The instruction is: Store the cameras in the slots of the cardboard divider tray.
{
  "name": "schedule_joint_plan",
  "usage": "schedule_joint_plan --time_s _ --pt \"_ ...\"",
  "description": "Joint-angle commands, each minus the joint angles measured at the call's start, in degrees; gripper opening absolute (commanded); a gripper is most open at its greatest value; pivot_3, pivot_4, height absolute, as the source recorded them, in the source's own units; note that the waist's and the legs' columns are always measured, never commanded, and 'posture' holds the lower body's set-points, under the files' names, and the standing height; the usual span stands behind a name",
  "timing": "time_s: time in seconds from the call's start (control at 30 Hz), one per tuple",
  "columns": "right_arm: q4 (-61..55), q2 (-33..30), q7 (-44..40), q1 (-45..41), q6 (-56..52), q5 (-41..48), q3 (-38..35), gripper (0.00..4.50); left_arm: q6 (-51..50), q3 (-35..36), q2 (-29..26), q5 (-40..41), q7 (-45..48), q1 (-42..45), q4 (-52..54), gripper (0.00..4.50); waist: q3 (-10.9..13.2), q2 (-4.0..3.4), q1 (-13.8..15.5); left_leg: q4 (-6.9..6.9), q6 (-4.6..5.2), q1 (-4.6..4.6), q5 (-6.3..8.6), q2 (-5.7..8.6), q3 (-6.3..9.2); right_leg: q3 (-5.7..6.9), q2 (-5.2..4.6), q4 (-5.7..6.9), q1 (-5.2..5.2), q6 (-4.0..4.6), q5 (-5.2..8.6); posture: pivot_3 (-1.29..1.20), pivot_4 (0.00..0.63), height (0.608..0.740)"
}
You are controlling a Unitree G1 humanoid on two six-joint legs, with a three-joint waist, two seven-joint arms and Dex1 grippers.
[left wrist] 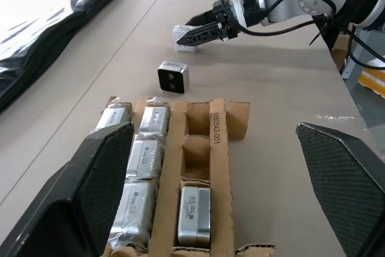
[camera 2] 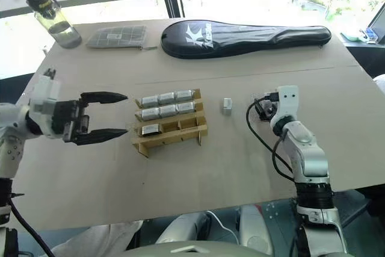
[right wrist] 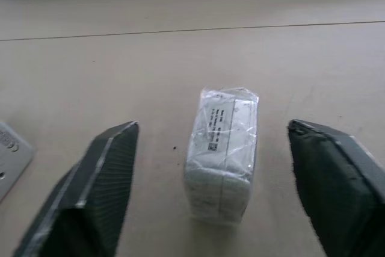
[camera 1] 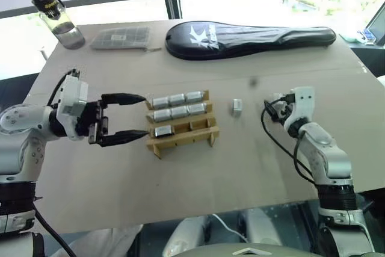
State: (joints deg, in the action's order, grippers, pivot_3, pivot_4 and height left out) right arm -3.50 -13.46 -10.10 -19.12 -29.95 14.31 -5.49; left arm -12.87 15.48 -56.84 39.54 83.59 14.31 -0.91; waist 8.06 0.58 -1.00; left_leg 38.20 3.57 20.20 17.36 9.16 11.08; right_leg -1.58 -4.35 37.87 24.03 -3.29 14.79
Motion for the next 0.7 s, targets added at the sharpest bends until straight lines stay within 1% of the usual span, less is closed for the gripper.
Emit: schedule_joint_plan --time_s 0.03,0.07,0.1,0.13,0.2,0.27,0.37,0.4,0.5,0.57,0.63,0.7 --pt "-0.78 -0.16 0.21 -0.85 0.90 -0.74 -0.28 2.21 -0.37 1.99 -0.87 -0.09 0.51 -0.08 0.89 4.50 0.00 0.00 0.05 0.00 0.00 0.00 0.00 0.00 0.00 0.01 0.00 -0.01 0.00 0.00 0.00 0.00 0.150 0.740" --pt "-0.75 -0.19 0.14 -0.99 0.96 -0.77 -0.46 1.82 -0.49 2.05 -0.84 -0.14 0.65 -0.16 0.81 4.50 0.00 0.00 0.03 0.00 0.00 0.00 0.00 0.00 0.00 0.01 0.00 -0.01 0.00 0.00 0.00 0.00 0.150 0.740" --pt "-0.79 -0.34 -0.06 -1.11 1.10 -0.79 -0.64 1.13 -0.67 2.14 -0.81 -0.10 0.71 -0.24 0.77 4.50 0.00 0.00 0.01 0.00 0.00 0.00 0.00 0.00 0.00 0.00 0.00 -0.01 -0.01 0.00 0.00 0.00 0.150 0.740" --pt "-1.14 -0.94 -0.61 -1.02 1.42 -0.96 -0.71 0.81 -0.79 2.22 -0.82 -0.13 0.72 -0.42 0.83 4.50 0.00 0.00 -0.01 0.00 0.00 0.00 0.00 0.00 0.00 0.01 0.00 -0.01 -0.01 0.00 0.00 0.00 0.150 0.740" --pt "-3.03 -3.07 -2.63 -0.32 3.84 -2.35 0.17 0.81 -0.02 2.56 -0.71 -0.72 0.51 -0.53 0.52 4.50 0.02 -0.04 -0.01 0.00 0.00 0.00 0.00 0.00 0.00 0.00 0.00 -0.01 0.00 0.00 0.00 0.00 0.150 0.740" --pt "-6.34 -5.80 -6.80 0.62 6.86 -3.17 2.20 0.81 0.04 3.29 -0.57 -0.69 -0.18 -0.40 0.04 4.50 0.07 -0.11 0.10 0.00 0.00 0.00 0.00 0.01 0.00 0.01 -0.01 -0.02 0.00 0.00 0.00 0.00 0.150 0.740" --pt "-11.26 -9.82 -17.93 -1.03 9.30 0.76 5.28 0.81 -0.81 3.98 -0.34 -0.30 -0.25 -1.39 0.51 4.50 0.07 -0.11 -0.24 -0.03 0.00 0.00 0.00 0.00 0.00 0.00 0.00 -0.04 0.01 0.00 0.00 0.00 0.150 0.740" --pt "-11.82 -10.68 -20.97 -2.37 9.53 1.91 6.18 0.81 -0.75 3.96 -0.09 -0.51 -0.19 -1.66 0.53 4.50 0.07 -0.11 -0.45 -0.03 -0.01 0.00 0.00 -0.03 -0.05 -0.04 0.01 -0.04 -0.01 0.00 0.00 0.00 0.150 0.740" --pt "-13.23 -13.09 -33.71 -7.37 9.63 6.44 11.05 0.81 -0.36 3.73 0.29 -0.86 0.67 -1.90 -0.12 4.50 0.07 -0.10 -1.34 -0.02 -0.01 0.00 0.01 -0.05 -0.06 -0.07 0.01 -0.01 -0.03 0.00 0.00 0.00 0.150 0.740" --pt "-11.58 -13.91 -42.58 -11.44 11.05 7.88 15.12 0.81 0.13 3.82 0.11 -1.32 1.36 -1.79 -1.23 4.50 0.05 -0.08 -1.38 -0.01 -0.01 0.00 0.01 -0.08 -0.04 -0.09 0.01 -0.02 -0.04 0.00 0.00 0.00 0.150 0.740" --pt "-7.43 -12.84 -50.45 -16.21 12.43 8.98 18.87 0.81 2.63 4.16 -0.16 -2.79 2.71 -2.29 -3.30 4.50 0.06 -0.09 -1.43 -0.03 -0.01 0.00 0.01 -0.09 0.00 -0.07 0.01 -0.07 -0.04 0.00 0.00 0.00 0.150 0.740" --pt "-2.89 -11.31 -56.45 -20.08 14.05 8.96 21.96 0.81 4.57 4.73 0.01 -3.39 3.92 -2.85 -4.80 4.50 0.05 -0.07 -1.36 -0.03 -0.01 0.02 0.01 -0.09 0.02 -0.05 0.01 -0.12 -0.04 0.00 0.00 0.00 0.150 0.740"
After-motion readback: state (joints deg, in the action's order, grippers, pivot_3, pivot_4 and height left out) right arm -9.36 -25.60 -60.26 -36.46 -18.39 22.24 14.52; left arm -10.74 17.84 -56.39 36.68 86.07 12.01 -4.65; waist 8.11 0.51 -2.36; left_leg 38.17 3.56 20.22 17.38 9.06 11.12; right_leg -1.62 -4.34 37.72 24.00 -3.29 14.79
